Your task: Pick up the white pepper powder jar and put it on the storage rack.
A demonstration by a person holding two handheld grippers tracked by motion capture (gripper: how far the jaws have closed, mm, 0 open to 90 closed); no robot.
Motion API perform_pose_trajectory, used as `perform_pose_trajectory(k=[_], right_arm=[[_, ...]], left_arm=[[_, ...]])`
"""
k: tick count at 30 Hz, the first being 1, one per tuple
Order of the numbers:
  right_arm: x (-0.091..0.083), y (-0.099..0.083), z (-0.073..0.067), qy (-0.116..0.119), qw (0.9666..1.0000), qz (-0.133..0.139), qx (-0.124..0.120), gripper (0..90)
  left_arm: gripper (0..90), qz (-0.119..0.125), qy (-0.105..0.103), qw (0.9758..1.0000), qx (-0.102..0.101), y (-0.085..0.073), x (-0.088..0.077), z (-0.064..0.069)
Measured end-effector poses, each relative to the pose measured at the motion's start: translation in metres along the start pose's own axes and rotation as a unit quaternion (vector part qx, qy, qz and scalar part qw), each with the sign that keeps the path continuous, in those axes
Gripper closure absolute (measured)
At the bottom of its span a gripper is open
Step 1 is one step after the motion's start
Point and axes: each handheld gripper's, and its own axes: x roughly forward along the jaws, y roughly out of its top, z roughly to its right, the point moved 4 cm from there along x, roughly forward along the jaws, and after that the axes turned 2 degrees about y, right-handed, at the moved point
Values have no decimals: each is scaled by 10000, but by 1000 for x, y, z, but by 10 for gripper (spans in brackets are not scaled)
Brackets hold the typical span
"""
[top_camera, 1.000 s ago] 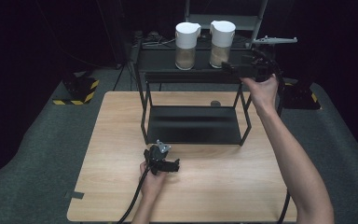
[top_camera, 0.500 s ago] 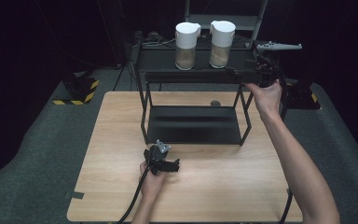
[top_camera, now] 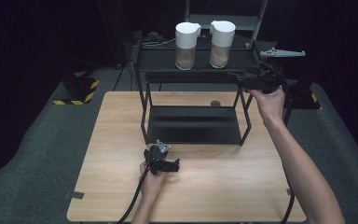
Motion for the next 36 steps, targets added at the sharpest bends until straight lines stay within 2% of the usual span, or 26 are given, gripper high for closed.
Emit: perform_pose_trajectory(k=[14,36], right_arm=[[-7,-14,-1,-12,9999,-78,-117,109],[-18,-44,12,49,9998,-137,106,113]], left_arm=[[30,5,-1,10000,-16,0,0,0],[30,-1,0,10000,-5,0,0,0]])
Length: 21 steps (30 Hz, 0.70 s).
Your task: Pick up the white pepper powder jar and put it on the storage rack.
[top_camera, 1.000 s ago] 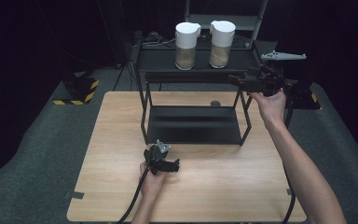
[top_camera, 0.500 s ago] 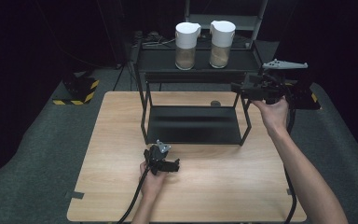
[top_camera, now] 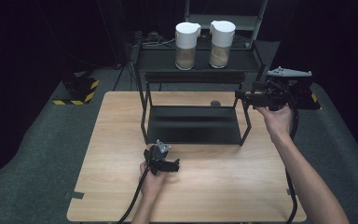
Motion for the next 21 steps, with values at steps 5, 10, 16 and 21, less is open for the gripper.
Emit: perform_pose_trajectory(k=[5,10,16,21], right_arm=[[-1,-8,1,-38,10000,-25,24,116],[-2,-17,4,-48,9999,-52,77,116],[-2,-28,8,-32,9998,-98,147,116],[0,-39,11,-26,9996,-147,219,116]], left_arm=[[30,0,0,10000,0,0,0,0],[30,-2,0,10000,2,0,0,0],[30,-1,-1,10000,2,0,0,0],[30,0,0,10000,1,0,0,0]])
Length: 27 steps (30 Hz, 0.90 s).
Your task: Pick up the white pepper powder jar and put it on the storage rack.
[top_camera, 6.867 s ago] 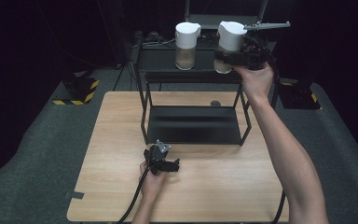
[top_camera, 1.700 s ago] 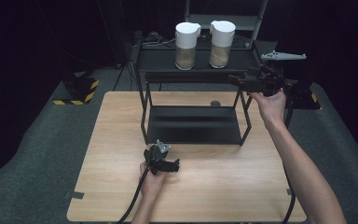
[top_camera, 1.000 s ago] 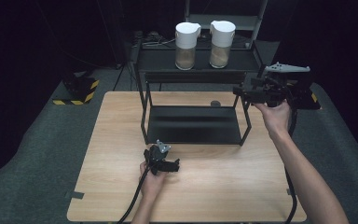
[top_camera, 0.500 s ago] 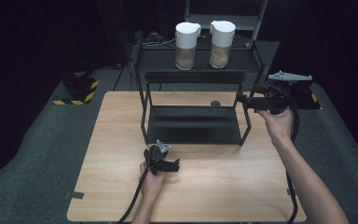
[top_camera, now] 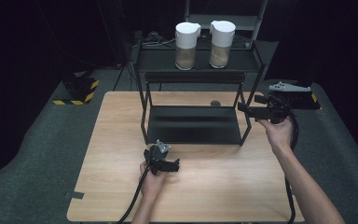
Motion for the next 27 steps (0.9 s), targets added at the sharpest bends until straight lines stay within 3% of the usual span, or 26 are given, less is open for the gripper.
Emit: perform_pose_trajectory(k=[27], right_arm=[[18,-51,5,-61,9995,-277,155,117]], left_arm=[[30,0,0,10000,3,0,0,0]])
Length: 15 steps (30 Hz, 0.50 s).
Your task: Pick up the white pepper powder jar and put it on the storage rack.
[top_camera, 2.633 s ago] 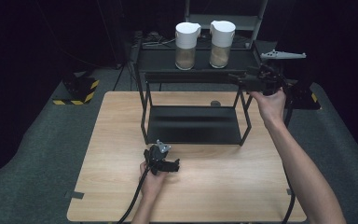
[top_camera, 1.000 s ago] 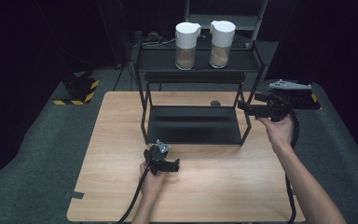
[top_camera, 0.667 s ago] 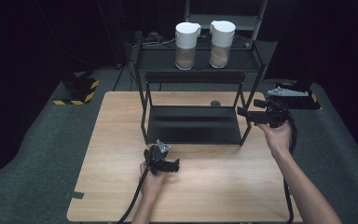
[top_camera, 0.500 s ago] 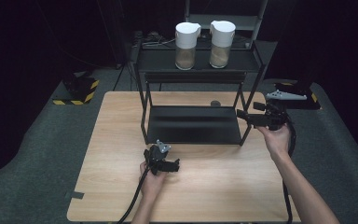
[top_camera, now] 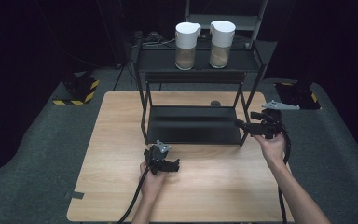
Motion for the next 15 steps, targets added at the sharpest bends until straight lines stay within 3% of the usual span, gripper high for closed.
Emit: perform_pose_trajectory(k=[15], right_arm=[[13,-28,2,-72,9997,-197,80,119]], left_arm=[[29,-2,-1,10000,1,0,0,0]])
